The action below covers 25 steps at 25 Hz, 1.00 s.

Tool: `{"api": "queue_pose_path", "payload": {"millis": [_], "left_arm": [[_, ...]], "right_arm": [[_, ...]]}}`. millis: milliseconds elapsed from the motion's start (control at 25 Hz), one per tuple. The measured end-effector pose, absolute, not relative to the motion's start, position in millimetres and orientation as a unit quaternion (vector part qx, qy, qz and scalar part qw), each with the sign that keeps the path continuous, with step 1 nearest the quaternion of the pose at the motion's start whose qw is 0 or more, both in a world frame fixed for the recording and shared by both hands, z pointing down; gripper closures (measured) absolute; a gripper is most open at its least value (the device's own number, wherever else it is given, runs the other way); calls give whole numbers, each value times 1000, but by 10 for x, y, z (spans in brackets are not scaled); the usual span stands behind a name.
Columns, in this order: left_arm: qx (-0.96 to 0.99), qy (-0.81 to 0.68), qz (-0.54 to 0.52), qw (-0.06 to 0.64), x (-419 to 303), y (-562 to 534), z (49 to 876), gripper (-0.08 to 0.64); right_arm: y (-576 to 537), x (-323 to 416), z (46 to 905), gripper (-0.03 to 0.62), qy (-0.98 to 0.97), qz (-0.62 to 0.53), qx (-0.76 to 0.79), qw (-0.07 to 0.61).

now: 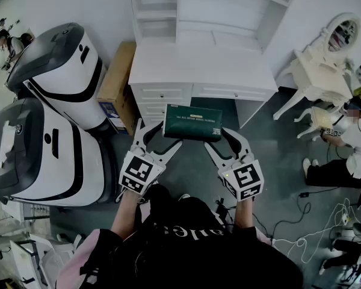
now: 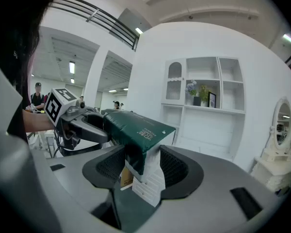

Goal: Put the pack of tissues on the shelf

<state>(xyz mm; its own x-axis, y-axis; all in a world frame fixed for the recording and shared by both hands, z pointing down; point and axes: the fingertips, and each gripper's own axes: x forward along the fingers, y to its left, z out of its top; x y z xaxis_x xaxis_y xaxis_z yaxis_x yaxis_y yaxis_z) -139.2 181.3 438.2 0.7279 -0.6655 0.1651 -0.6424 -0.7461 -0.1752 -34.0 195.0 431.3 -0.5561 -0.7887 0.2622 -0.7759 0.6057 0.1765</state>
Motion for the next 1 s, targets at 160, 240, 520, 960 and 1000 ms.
{"api": "queue_pose_path", "payload": {"millis": [160,240,520,960,1000], "left_arm": [[-928,351,-113,49,-1321,1910,4408,272],[-927,354,-114,46,-1309,1929,4413,272],[-932,344,-110,41,-1242,1947,4413,272],[-940,318,-121,29,-936,1661,4544,272],[-941,314,-121,29,-894,1606,4553,272]], "right_arm": [[2036,-261,4319,350,-883,-17,443,154],[2064,-240,4324,350,-883,-17,445,151],[2102,-177,4355,350,-881,-10,454,135],[1862,125,4479,350,-869,14,475,139],[1815,166,4488,350,-867,16,478,138]]}}
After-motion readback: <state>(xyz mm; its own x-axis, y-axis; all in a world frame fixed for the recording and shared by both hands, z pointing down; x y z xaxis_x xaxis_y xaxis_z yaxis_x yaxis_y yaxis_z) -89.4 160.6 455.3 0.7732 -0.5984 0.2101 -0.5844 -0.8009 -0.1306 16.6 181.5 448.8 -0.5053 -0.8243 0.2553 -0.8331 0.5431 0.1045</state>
